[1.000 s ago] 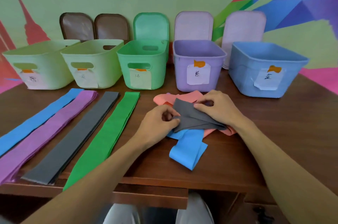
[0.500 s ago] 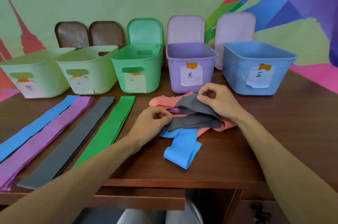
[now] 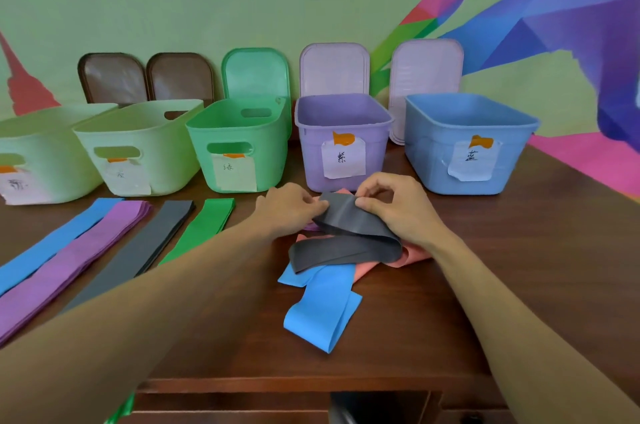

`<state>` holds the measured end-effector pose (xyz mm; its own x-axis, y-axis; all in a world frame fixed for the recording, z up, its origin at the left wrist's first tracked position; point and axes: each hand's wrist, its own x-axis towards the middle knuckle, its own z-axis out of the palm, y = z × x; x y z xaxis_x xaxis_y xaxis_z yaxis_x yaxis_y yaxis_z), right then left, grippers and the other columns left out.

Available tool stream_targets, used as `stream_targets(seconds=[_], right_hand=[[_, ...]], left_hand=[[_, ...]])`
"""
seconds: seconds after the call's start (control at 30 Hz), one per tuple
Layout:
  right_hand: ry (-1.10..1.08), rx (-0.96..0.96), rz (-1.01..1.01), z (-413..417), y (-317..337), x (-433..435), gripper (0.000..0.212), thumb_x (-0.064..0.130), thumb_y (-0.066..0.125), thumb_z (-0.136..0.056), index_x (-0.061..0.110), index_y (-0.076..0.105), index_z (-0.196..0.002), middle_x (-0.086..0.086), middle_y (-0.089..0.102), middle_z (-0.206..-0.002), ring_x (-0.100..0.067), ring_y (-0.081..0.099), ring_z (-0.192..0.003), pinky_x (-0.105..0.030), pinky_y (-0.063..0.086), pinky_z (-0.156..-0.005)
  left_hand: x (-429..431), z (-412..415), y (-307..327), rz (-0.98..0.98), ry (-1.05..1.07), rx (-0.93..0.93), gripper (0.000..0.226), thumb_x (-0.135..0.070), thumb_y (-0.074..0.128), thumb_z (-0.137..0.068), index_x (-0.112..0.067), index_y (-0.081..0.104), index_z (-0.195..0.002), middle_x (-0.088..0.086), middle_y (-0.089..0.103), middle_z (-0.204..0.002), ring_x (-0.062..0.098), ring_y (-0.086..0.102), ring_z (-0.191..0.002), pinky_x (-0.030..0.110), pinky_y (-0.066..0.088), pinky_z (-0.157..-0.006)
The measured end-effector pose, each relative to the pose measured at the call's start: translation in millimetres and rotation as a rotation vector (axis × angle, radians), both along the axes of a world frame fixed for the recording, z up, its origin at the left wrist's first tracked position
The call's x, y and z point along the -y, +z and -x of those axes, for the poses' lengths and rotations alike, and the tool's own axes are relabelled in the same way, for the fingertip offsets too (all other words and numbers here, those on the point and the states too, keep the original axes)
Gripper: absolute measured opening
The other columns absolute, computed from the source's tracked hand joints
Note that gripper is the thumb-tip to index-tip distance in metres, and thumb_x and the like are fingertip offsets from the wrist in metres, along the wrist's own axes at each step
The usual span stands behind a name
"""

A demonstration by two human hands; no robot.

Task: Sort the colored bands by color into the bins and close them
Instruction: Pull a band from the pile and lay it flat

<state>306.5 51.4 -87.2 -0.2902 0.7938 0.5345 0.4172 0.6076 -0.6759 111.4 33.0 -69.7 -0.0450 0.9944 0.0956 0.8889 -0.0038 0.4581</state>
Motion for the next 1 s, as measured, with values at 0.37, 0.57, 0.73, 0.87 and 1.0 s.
stream_targets(seconds=[0.37, 0.57, 0.73, 0.87, 1.0], right_hand=[[-0.048, -0.068, 0.007, 18, 30, 0, 0.026, 0.028, 0.068, -0.086, 0.019, 0.067, -0.111, 0.008, 0.069, -0.106, -0.007, 0.06, -0.092, -0.015, 0.044, -0.084], [0.022, -0.023, -0.05, 42, 82, 4, 0.012, 0.016, 0.07, -0.085, 0.014, 0.069, -0.096, 0.004, 0.069, -0.089, 0.013, 0.059, -0.073, -0.002, 0.04, -0.065], [0.04, -0.215, -0.025, 56, 110, 20, 0.015, 0.017, 0.072, -0.084, 0.029, 0.063, -0.083, 0.004, 0.063, -0.067, 0.0, 0.056, -0.06, -0.021, 0.049, -0.059], [0.058, -0.401, -0.001, 64, 139, 36, 0.015, 0.01, 0.071, -0.084, 0.021, 0.063, -0.075, 0.004, 0.064, -0.062, -0.001, 0.055, -0.051, -0.015, 0.043, -0.048], [0.021, -0.526, -0.031, 74, 163, 50, 0.017, 0.01, 0.068, -0.086, 0.02, 0.061, -0.074, 0.002, 0.061, -0.063, -0.005, 0.05, -0.046, -0.018, 0.037, -0.041]], left_hand=[[8, 9, 58, -0.317, -0.166, 0.101, 0.021, -0.019, 0.058, -0.093, -0.003, 0.07, -0.087, 0.006, 0.066, -0.074, 0.009, 0.055, -0.059, 0.02, 0.038, -0.056], [23, 16, 100, -0.379, -0.218, 0.273, 0.013, -0.018, 0.07, -0.084, -0.007, 0.066, -0.091, 0.002, 0.062, -0.063, 0.001, 0.053, -0.045, 0.008, 0.037, -0.045], [42, 20, 121, -0.437, -0.157, 0.636, 0.017, -0.013, 0.072, -0.082, -0.002, 0.063, -0.091, 0.005, 0.059, -0.064, -0.004, 0.05, -0.038, 0.006, 0.032, -0.038], [56, 19, 135, -0.486, -0.125, 0.833, 0.022, -0.027, 0.065, -0.088, -0.006, 0.062, -0.091, 0.001, 0.06, -0.068, 0.0, 0.051, -0.046, 0.009, 0.038, -0.047], [73, 16, 136, -0.388, -0.21, 0.916, 0.03, -0.045, 0.05, -0.093, -0.016, 0.058, -0.089, -0.001, 0.062, -0.079, 0.011, 0.055, -0.067, 0.024, 0.043, -0.063]])
